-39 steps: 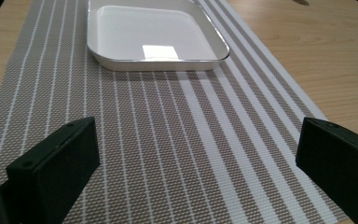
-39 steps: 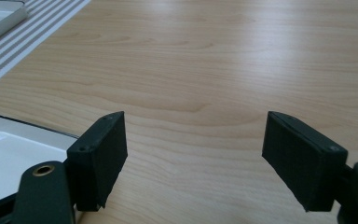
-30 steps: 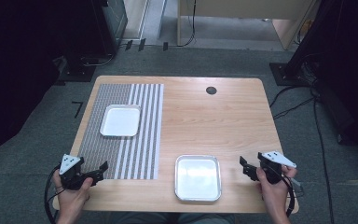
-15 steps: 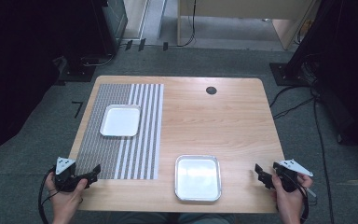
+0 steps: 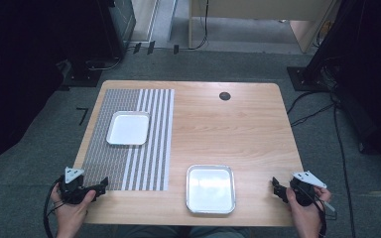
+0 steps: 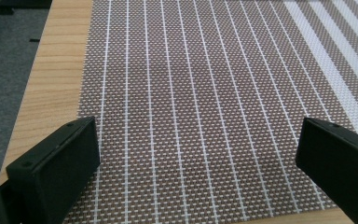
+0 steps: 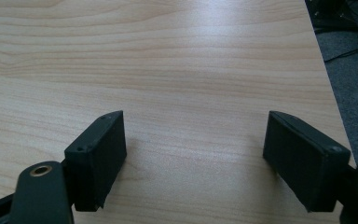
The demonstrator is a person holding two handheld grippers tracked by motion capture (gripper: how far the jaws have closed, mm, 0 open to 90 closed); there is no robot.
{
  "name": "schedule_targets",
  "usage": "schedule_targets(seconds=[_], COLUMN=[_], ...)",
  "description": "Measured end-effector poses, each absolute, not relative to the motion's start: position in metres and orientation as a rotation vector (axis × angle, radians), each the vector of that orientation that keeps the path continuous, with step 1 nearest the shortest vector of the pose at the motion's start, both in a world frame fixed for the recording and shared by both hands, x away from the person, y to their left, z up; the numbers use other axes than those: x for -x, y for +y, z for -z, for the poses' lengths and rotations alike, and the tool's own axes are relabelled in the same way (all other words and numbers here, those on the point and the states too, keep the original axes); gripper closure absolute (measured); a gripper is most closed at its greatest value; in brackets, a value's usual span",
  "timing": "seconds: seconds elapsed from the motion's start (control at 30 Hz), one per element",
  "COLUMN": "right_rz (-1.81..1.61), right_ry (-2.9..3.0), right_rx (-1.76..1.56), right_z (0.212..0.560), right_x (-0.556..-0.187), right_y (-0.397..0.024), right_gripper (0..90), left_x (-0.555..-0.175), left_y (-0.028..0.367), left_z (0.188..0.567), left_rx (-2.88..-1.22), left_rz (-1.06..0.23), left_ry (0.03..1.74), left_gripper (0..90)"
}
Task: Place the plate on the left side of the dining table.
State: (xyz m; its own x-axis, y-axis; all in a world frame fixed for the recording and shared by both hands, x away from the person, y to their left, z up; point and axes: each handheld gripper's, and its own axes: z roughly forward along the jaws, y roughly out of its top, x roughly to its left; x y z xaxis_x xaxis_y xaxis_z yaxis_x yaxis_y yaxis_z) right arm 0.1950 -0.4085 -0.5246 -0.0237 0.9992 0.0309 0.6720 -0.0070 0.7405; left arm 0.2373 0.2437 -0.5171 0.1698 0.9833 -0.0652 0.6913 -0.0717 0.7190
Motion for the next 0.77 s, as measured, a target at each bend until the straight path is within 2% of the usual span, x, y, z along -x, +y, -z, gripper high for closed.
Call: schedule_targets(seconds=[0.13, 0.77], right_rz=[-0.806, -0.806], right_ry=[1.748, 1.748], right_rx=[-1.73, -1.73], right_z=[0.5246, 0.5247], right_x=[-0.1949, -0.195], right_y=[-0.4085, -0.4085], right_gripper=[21.3, 21.0], left_x=[-0.2375, -0.2376], left_y=[0.2375, 0.2371], left_z=[0.519, 0.5193], left_rx=[-1.882, -1.879], left_rz=[-0.659, -0.661], left_ry=[1.578, 1.58], left_gripper=[0.0, 0.0])
